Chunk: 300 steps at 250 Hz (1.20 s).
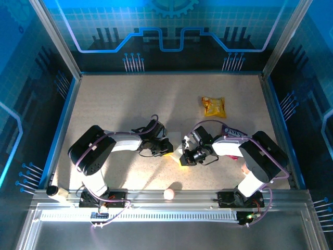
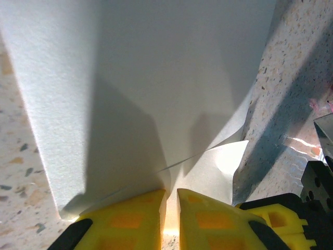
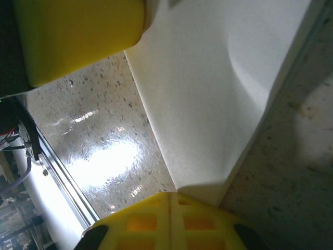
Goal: Fold a paper plane with a square sheet of paper (fold left side to right side)
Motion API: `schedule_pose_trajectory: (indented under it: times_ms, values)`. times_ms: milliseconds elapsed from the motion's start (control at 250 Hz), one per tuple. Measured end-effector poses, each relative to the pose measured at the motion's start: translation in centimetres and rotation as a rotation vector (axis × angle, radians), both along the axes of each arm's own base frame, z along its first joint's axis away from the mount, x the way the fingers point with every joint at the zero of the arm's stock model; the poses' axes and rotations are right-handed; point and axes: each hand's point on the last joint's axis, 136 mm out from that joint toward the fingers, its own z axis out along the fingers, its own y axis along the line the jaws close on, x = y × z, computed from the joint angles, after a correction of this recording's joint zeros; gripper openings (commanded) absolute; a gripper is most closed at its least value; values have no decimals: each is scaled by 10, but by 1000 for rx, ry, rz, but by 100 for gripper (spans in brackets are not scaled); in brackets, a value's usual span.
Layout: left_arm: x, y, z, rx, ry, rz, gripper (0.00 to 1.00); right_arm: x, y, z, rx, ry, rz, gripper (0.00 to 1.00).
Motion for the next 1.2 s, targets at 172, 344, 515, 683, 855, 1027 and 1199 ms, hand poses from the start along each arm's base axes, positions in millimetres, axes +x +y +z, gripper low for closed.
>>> schedule_pose_trajectory:
  times_ms: [172, 344, 515, 683, 855, 1027, 1199]
  values:
    - [0, 0, 0, 0, 0, 0, 17, 0, 0, 0, 0, 0, 1, 0]
    - [0, 0, 0, 1, 0, 0, 17, -2, 1, 0, 0, -1, 7, 0]
    - [0, 0, 0, 1, 1, 0, 17, -1, 2, 19, 23, -45, 8, 0]
    - [0, 0, 0, 2, 1, 0, 17, 8, 8, 39, 62, -102, 4, 0]
    - [0, 0, 0, 3, 2, 0, 17, 15, 11, 31, 36, -90, -1, 0]
    - [0, 0, 0, 4, 3, 0, 17, 18, 10, 15, 0, -62, -2, 0]
    - [0, 0, 0, 6, 3, 1, 17, 14, 10, 6, -21, -42, 7, 0]
